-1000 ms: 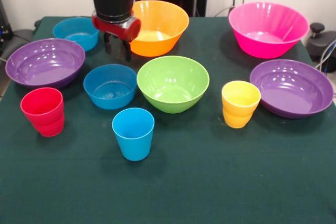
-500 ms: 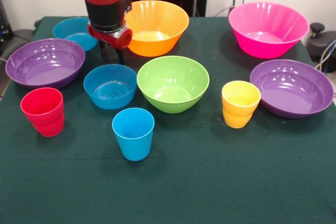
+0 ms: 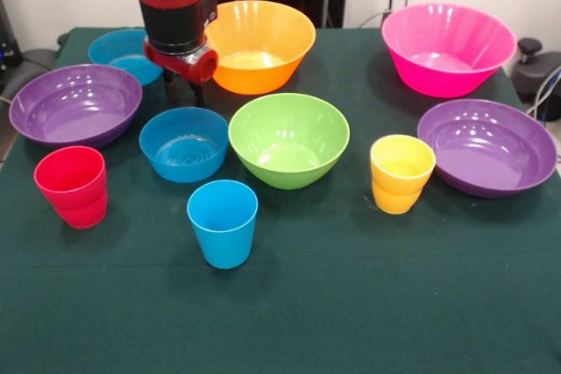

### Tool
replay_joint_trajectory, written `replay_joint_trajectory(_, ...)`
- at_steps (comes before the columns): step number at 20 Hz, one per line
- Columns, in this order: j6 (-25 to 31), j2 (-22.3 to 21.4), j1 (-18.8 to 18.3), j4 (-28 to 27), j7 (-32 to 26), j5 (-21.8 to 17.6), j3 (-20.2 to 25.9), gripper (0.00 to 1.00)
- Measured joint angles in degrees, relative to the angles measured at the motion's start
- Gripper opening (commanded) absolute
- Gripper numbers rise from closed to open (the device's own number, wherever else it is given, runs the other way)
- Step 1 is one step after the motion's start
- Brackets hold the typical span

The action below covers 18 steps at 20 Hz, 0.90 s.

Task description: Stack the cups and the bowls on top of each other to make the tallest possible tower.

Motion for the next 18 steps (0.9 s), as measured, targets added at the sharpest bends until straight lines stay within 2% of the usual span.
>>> replay_joint_trajectory(18, -0.5, -1.4, 2.8, 0.9, 0.0, 3.0, -1.7, 1.00)
